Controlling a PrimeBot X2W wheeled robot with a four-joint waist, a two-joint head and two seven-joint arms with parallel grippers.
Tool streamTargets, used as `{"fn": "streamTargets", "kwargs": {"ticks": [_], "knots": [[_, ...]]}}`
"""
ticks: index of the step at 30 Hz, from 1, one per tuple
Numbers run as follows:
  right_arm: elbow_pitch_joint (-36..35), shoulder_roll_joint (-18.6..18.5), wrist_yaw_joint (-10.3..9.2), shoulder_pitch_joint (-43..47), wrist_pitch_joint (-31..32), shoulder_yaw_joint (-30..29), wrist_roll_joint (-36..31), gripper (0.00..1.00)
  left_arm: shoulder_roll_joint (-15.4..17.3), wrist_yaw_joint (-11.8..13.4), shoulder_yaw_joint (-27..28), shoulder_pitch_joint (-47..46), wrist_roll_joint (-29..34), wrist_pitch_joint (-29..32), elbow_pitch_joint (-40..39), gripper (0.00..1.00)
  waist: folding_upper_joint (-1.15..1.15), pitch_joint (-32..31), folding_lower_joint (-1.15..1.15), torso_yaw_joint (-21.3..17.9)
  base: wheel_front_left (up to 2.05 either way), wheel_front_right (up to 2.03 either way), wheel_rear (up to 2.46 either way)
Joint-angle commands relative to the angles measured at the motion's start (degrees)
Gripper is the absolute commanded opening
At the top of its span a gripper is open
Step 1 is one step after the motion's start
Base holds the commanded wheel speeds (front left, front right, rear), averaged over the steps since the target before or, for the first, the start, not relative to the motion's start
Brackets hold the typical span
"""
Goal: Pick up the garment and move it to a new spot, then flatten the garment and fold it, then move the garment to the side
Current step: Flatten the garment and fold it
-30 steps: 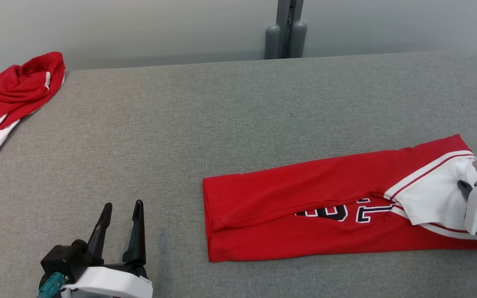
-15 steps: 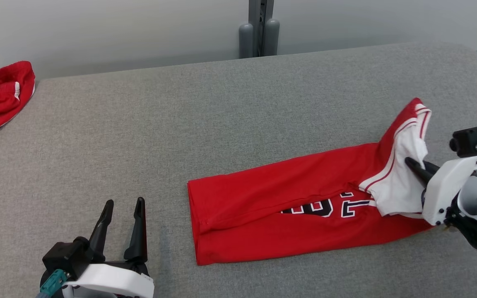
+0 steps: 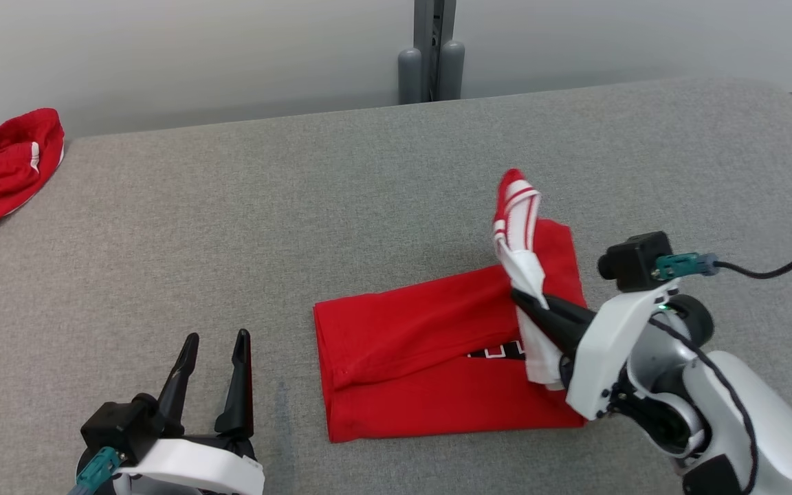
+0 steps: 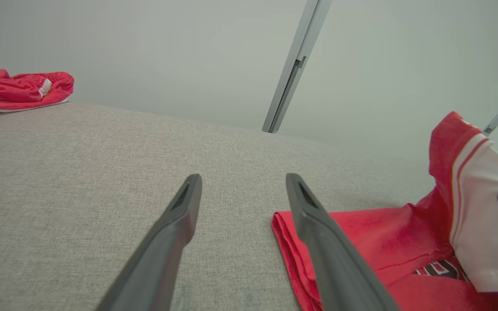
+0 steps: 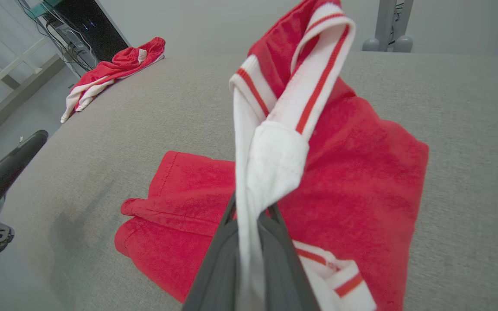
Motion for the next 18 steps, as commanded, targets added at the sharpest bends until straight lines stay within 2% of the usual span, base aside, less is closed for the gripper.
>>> {"fn": "streamTargets", "kwargs": {"ticks": [1, 8, 14, 18], "knots": [[0.19, 1.08, 0.01, -0.08, -0.28, 0.42, 0.00, 0.00, 0.03, -0.23, -0.09, -1.15, -0.34, -0.26, 0.09, 1.00, 0.00, 0.02, 0.00, 0.27, 0.00, 0.00, 0.00], [5.08, 9.14, 0.01, -1.25, -1.38, 5.40, 0.27, 0.00, -0.51, -0.70, -1.07, -1.78, -0.35, -0.24, 0.78, 1.00, 0.00, -0.15, 0.00, 2.35, 0.00, 0.00, 0.00], [11.72, 12.80, 0.02, -2.71, -3.90, 8.71, 1.20, 0.00, -1.04, -1.02, -1.94, -2.27, -0.20, -0.24, 1.52, 1.00, 0.00, -0.54, 0.00, 4.28, 0.00, 0.00, 0.00], [16.50, 13.89, 0.02, -4.36, -5.91, 9.69, 1.79, 0.00, -1.20, -1.27, -2.21, -2.38, -0.27, -0.25, 2.09, 1.00, 0.00, -0.82, 0.00, 5.19, 0.00, 0.00, 0.00]]}}
